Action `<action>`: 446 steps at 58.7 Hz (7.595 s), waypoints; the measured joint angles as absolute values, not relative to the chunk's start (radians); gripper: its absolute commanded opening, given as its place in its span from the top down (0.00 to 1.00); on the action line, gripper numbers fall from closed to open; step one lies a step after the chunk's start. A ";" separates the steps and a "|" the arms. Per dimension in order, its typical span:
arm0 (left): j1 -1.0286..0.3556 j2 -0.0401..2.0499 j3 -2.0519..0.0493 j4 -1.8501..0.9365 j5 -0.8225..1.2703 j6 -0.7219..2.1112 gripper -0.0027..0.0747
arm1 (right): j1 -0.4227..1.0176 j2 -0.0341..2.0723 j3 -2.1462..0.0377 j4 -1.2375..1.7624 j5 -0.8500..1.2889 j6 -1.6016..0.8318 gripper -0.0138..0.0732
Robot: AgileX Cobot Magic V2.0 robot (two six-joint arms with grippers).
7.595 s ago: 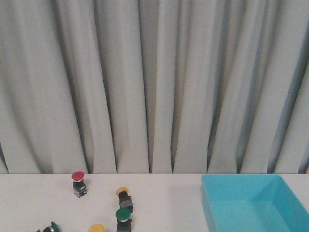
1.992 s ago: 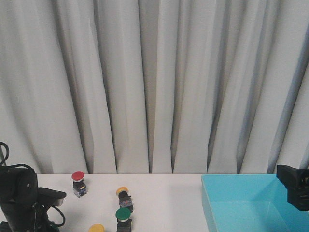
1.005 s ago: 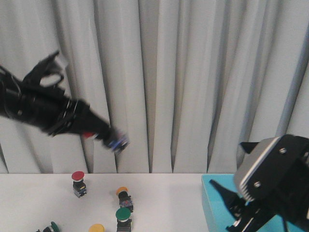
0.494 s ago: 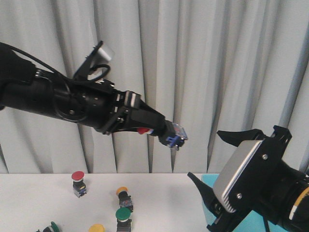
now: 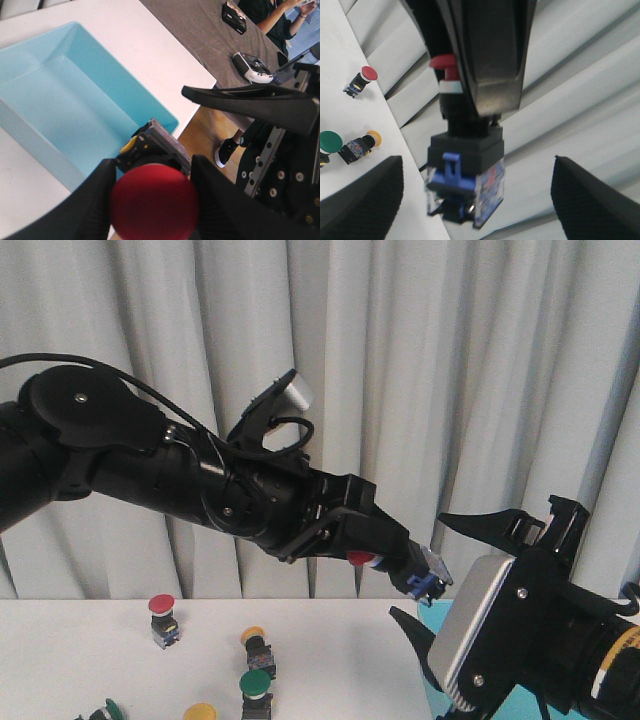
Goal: Pick red and yellow buttons and place in box
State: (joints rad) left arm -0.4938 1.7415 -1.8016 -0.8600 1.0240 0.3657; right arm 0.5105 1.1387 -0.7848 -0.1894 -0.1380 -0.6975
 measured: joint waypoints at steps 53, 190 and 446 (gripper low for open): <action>-0.507 1.743 -1.802 -0.876 1.056 0.329 0.80 | 0.514 1.139 -0.785 -0.192 -0.103 -0.732 0.85; -0.384 1.416 -1.808 -0.031 1.111 0.469 0.97 | -0.102 1.736 -0.929 0.549 0.324 -0.675 0.76; -0.384 2.133 -1.601 0.073 0.957 0.209 0.36 | 0.173 0.959 -1.079 0.743 0.416 -0.951 0.56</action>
